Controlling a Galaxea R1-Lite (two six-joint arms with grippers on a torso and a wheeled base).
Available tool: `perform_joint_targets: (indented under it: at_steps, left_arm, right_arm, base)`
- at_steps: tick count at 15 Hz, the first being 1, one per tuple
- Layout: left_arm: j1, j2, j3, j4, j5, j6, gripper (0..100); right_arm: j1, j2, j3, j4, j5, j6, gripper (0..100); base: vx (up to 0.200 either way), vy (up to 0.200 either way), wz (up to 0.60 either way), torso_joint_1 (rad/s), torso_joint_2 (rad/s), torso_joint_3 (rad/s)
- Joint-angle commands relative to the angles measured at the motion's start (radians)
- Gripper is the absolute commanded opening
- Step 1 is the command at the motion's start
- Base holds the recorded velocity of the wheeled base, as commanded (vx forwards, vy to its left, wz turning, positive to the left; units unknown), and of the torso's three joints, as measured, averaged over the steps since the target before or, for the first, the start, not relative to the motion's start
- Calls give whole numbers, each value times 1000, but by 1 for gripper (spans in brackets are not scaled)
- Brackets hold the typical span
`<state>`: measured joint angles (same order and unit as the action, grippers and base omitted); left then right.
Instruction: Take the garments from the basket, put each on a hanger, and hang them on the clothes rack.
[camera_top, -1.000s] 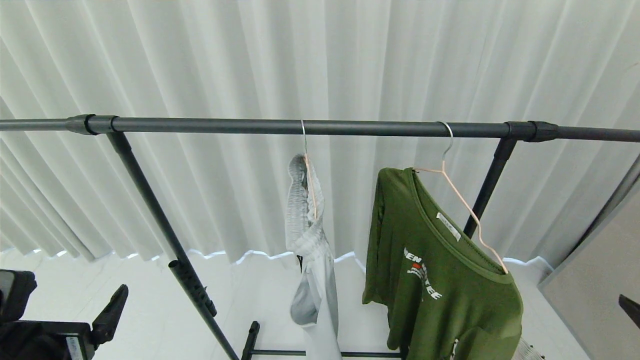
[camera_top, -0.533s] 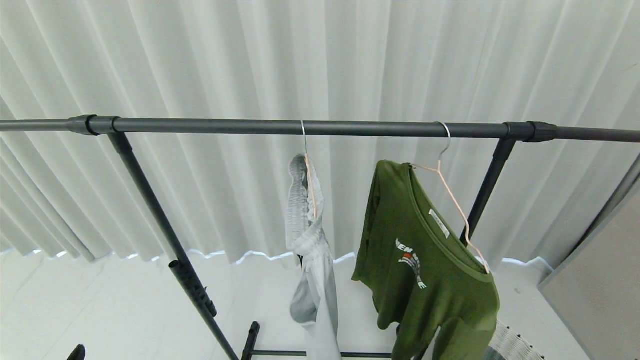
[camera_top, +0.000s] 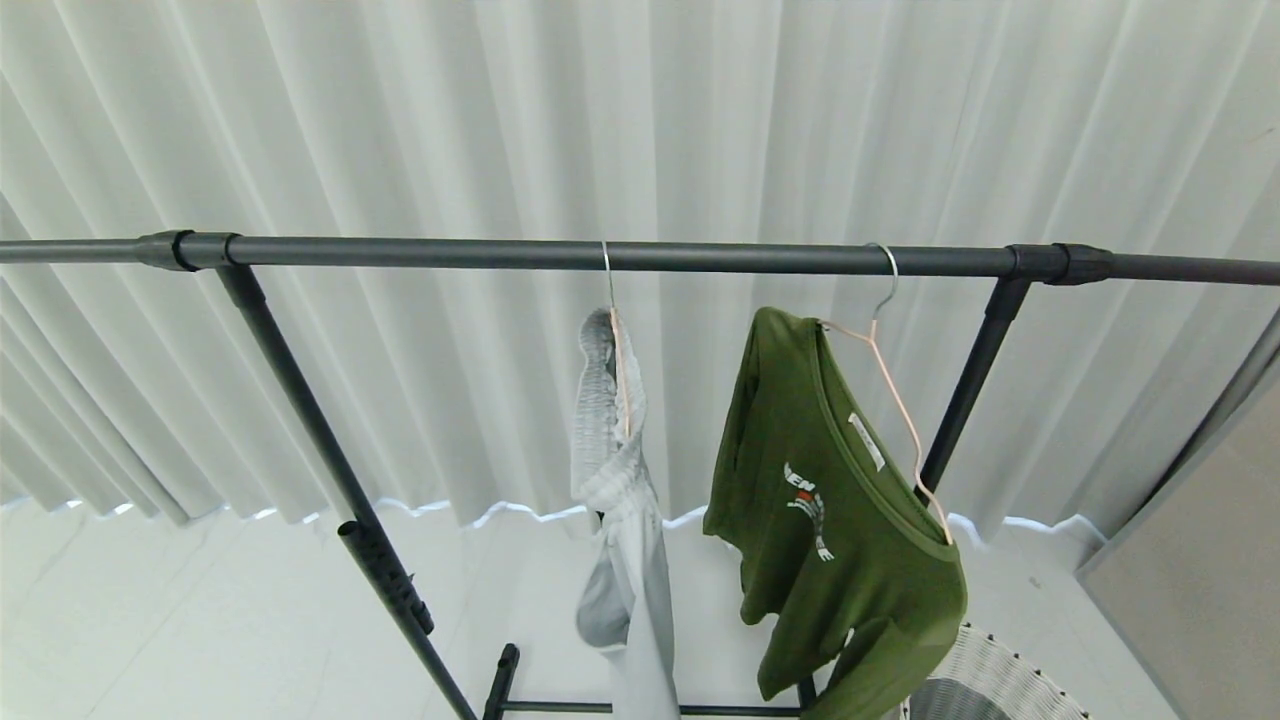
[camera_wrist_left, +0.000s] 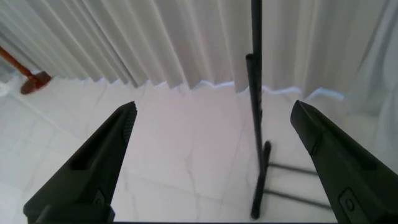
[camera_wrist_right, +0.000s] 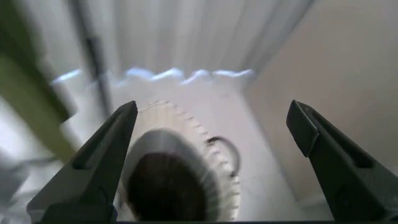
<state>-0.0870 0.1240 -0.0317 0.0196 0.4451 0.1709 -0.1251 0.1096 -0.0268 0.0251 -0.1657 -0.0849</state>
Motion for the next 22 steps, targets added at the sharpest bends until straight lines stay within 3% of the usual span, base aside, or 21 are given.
perform_joint_targets:
  at_steps: [1, 3, 4, 5, 7, 9, 10, 12, 15, 17, 19, 22]
  left_arm:
    - [1, -30, 7, -1, 29, -48, 100]
    - [1, -29, 9, -1, 93, -122, 100]
    - [1, -29, 9, 0, 172, -109, 100]
    - [1, -29, 9, 0, 193, -99, 100]
    - [36, -34, 1, 3, 199, 7, 100]
    - [148, -32, 1, 0, 193, 98, 100]
    - [165, -35, 1, 0, 190, 99, 100]
    - [107, -81, 1, 0, 187, 85, 100]
    - [93, -124, 4, -1, 49, 29, 100]
    - [93, -124, 12, -24, -144, 25, 100]
    - [93, -124, 22, -43, -276, 7, 100]
    - [93, -124, 24, -40, -359, -36, 100]
  right_arm:
    - [-1, -13, 27, -53, -12, 27, 100]
    - [-1, -11, 27, -86, -95, 25, 100]
    - [-1, -11, 27, -93, -138, 24, 100]
    - [-1, -13, 27, -96, -150, 24, 100]
    - [-1, -11, 27, -96, -155, 7, 100]
    - [-1, -11, 27, -93, -152, -42, 100]
    - [-1, -11, 27, -93, -150, -45, 100]
    - [-1, -11, 27, -93, -150, -38, 100]
    - [-1, -11, 27, -91, -127, -36, 100]
    - [-1, -13, 27, -74, -54, -32, 100]
    - [-1, -13, 27, -71, 46, -4, 100]
    - [-1, -13, 25, -7, 153, 54, 100]
  base:
    - [0, 0, 0, 0, 0, 0]
    - [0, 0, 0, 0, 0, 0]
    - [0, 0, 0, 0, 0, 0]
    - [0, 0, 0, 0, 0, 0]
    - [0, 0, 0, 0, 0, 0]
    - [0, 0, 0, 0, 0, 0]
    - [0, 0, 0, 0, 0, 0]
    - [0, 0, 0, 0, 0, 0]
    - [0, 0, 0, 0, 0, 0]
    - [0, 0, 0, 0, 0, 0]
    - [0, 0, 0, 0, 0, 0]
    - [0, 0, 0, 0, 0, 0]
